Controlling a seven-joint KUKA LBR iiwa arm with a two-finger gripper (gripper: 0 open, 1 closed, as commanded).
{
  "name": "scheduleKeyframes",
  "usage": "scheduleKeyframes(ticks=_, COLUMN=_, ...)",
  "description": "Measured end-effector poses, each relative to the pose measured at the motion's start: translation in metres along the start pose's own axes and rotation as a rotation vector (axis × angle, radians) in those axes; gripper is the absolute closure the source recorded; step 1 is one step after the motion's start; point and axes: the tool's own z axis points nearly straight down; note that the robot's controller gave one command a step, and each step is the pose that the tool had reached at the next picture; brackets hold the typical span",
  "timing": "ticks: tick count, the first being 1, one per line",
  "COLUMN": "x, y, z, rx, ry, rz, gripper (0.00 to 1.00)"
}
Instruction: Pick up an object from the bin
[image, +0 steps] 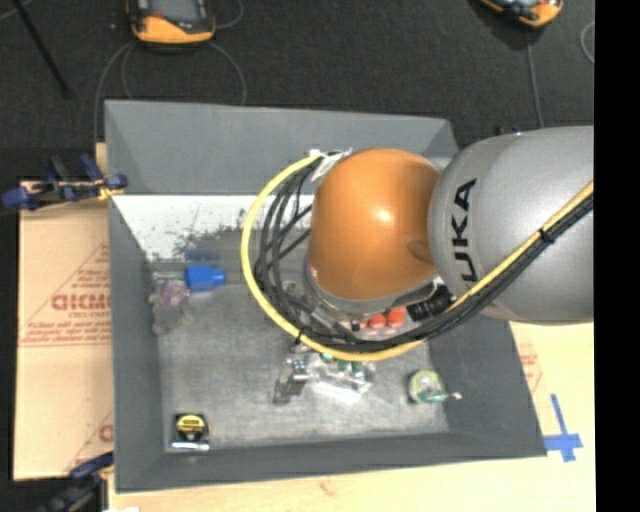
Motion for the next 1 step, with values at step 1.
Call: scheduleKeyframes(ticks=1, x=0.0129, y=0.0543, z=0.0025, rx=-0.001, ry=-0.006, rz=-0.023, gripper=0.00)
